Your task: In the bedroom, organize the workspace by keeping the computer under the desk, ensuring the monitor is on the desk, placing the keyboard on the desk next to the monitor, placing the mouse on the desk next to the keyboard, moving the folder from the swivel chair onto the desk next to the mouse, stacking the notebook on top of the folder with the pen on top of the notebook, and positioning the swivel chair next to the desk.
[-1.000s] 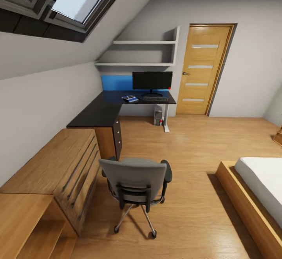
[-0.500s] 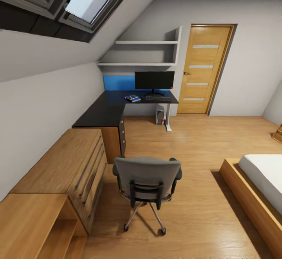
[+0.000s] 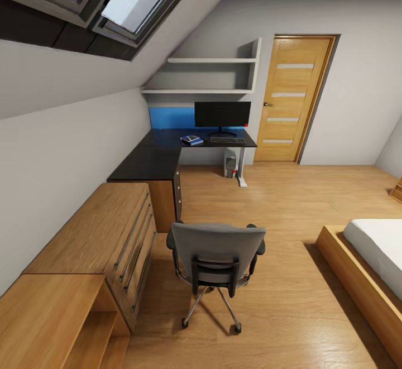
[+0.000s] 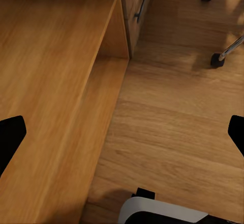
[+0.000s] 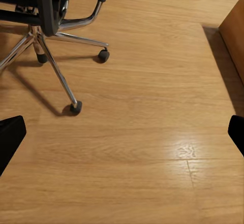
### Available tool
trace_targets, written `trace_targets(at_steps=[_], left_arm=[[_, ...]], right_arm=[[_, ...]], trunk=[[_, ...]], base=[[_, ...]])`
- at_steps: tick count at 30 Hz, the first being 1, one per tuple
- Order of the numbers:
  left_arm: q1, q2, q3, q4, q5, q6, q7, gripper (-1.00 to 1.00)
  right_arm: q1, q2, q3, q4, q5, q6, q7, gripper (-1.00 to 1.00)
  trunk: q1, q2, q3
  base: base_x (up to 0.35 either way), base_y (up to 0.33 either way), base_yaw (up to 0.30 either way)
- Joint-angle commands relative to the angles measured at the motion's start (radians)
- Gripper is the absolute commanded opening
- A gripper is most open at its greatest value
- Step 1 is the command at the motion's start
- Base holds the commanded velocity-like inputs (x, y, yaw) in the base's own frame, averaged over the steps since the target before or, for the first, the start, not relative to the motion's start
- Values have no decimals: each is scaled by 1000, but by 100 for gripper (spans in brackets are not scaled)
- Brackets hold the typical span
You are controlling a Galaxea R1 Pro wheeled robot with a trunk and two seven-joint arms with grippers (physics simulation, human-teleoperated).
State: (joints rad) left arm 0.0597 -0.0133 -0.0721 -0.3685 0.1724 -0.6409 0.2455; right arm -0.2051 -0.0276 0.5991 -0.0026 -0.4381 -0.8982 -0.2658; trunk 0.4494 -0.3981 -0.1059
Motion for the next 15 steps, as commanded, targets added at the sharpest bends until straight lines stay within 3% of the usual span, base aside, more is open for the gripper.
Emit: trace_targets(at_steps=[1,11,15], left_arm=[[0,0,-8,-3,10,-2,4,100],[0,-26,-8,-17,9,0,7,100],[0,-32,-8,-19,10,2,9,100]], right_arm=[[0,0,9,0,-4,-1,-6,100],[0,0,10,1,-4,-2,-6,100],[0,0,10,1,-3,-2,-6,100]], trunk=[[1,-2,-2],[1,-2,-2],[16,-30,-14]], base=[[-2,12,0],[-1,4,0],[0,0,0]])
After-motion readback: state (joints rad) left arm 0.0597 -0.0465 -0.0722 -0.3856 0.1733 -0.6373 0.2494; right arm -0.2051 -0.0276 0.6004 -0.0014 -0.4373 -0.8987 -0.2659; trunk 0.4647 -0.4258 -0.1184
